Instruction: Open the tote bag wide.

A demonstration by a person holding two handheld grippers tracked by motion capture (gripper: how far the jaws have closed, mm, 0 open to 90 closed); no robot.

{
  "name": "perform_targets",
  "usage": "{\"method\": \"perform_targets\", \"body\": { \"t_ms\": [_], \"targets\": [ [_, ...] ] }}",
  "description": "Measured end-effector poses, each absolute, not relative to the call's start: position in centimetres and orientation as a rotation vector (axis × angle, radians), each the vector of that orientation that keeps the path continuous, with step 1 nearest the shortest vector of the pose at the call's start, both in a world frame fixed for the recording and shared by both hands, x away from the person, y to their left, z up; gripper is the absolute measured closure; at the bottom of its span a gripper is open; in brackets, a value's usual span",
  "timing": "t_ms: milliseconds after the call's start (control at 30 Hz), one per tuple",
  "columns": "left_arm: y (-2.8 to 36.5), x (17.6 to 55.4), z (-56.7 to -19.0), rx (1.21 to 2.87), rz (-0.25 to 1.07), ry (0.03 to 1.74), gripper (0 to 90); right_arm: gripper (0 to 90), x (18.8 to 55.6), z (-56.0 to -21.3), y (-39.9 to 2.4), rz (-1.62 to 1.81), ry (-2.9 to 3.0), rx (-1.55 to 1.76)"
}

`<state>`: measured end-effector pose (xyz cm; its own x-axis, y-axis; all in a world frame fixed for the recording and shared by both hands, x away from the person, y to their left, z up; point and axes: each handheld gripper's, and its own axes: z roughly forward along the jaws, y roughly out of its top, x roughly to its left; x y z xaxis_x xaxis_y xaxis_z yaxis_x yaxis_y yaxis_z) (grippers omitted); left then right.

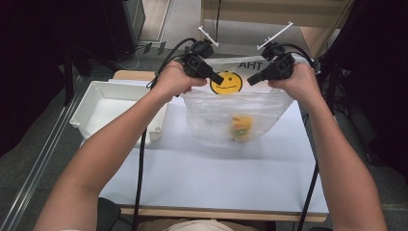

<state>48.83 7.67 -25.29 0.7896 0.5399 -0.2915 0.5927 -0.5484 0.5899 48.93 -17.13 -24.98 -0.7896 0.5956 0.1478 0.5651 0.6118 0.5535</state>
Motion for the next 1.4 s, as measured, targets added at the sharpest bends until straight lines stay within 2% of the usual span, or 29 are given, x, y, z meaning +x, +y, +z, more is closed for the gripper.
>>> {"method": "perform_targets", "body": {
  "t_ms": [700, 1400],
  "targets": [
    [8.4, 46.9, -28.8, 2.274, -0.149, 0.798, 87.2, 90.0, 44.2, -26.4, -19.6, 1.001, 2.702, 1.047],
    [8.8, 46.4, -32.2, 2.308, -0.207, 0.841, 86.1, 90.0, 43.0, -30.4, -22.4, 0.957, 2.703, 1.194]
  ]
}}
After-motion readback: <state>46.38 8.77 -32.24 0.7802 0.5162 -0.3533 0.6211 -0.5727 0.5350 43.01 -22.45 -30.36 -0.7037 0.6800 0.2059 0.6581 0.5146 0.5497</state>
